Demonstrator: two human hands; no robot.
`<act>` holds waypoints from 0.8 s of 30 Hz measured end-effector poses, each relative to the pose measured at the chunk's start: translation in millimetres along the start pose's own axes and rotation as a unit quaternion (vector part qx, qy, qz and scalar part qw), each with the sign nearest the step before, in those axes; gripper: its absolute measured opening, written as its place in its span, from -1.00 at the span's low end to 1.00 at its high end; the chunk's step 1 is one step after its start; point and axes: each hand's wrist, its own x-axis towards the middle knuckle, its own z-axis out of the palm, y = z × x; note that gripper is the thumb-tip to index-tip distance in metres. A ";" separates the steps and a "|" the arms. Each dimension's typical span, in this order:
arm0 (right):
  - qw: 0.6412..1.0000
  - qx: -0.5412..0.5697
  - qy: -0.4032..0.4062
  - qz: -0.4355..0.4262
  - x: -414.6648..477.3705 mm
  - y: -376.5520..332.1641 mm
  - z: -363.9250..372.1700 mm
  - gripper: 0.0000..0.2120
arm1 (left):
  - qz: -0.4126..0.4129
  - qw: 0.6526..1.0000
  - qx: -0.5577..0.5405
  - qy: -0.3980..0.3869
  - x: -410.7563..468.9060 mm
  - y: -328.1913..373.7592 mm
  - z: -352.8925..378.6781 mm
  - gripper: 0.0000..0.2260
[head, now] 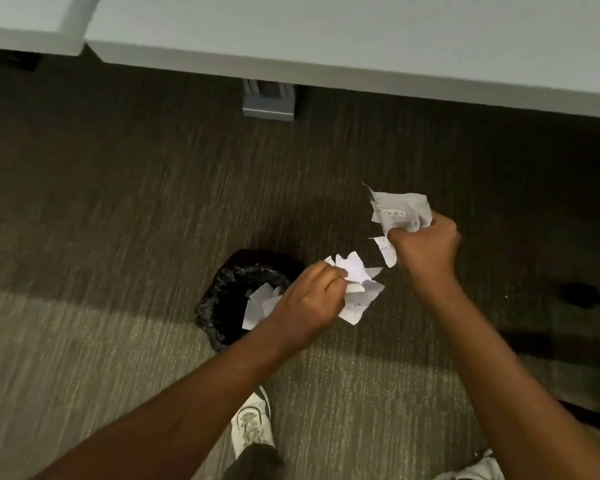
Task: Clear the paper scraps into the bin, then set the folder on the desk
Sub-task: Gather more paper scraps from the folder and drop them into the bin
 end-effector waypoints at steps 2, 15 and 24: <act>0.999 -0.023 -0.032 0.009 -4.4 -4.6 42.6 -0.80 | -0.040 0.999 0.011 -0.017 -33.7 -28.7 -4.9 -0.86; 0.932 -0.206 -0.292 0.056 -63.5 84.8 218.7 -0.79 | -0.174 0.958 0.105 -0.200 -173.9 -123.7 23.7 -0.69; 0.872 -0.299 -0.384 0.051 -63.8 124.5 267.0 -0.67 | -0.166 0.911 0.135 -0.352 -172.1 -154.7 47.8 -0.62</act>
